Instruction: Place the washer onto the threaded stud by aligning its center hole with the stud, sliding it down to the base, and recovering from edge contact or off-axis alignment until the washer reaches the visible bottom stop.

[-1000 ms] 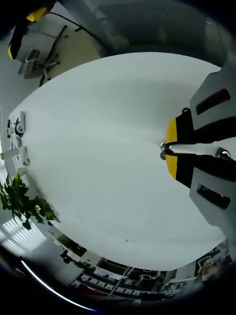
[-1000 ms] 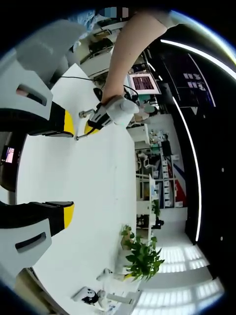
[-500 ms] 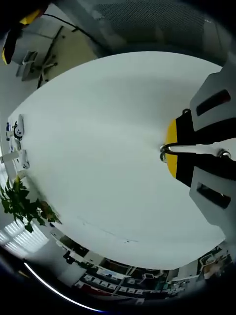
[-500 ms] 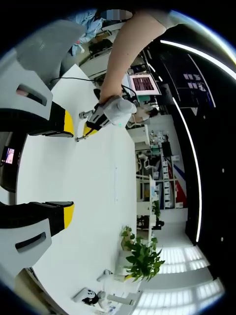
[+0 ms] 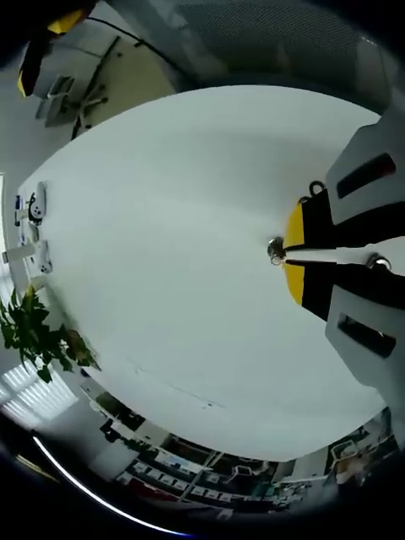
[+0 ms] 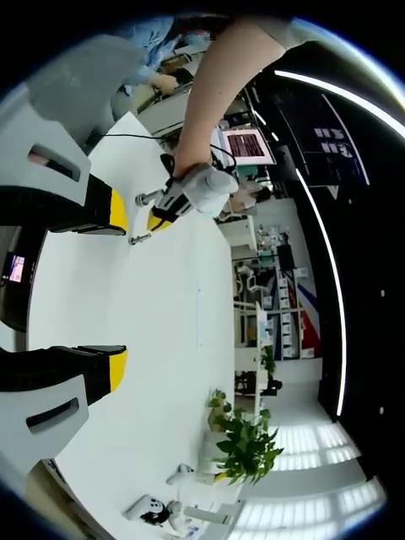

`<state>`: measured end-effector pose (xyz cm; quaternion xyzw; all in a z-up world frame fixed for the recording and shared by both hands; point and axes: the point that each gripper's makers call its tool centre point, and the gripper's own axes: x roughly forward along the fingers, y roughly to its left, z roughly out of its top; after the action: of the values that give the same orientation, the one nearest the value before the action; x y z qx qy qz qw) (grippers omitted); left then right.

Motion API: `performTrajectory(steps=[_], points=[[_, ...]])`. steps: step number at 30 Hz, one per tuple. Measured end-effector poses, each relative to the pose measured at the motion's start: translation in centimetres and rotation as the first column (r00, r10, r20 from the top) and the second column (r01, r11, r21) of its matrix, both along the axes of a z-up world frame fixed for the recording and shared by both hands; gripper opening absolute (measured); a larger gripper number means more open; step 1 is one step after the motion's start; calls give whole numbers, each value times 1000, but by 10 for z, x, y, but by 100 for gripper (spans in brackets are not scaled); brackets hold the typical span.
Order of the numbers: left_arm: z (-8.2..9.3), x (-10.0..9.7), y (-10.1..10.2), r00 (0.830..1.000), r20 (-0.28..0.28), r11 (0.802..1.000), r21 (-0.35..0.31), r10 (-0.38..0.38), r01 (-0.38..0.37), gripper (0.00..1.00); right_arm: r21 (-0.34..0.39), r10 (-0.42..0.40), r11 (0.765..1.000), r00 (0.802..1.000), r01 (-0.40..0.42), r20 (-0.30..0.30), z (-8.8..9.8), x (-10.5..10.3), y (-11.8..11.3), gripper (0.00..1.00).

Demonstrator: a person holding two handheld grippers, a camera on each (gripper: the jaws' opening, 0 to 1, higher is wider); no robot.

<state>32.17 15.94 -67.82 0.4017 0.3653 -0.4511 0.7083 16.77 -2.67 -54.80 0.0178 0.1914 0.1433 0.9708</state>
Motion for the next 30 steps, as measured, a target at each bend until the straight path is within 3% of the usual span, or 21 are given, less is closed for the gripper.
performTrajectory(steps=[15,30], points=[[-6,-17,9,999,-41,1000,-4,19,-19,2,-3,19,1000,1000,-19,-1,0,0,4,55],[-33,-52,15,988,-154,1000,9,28,-26,5,-1,21,1000,1000,-21,-1,0,0,5,55]])
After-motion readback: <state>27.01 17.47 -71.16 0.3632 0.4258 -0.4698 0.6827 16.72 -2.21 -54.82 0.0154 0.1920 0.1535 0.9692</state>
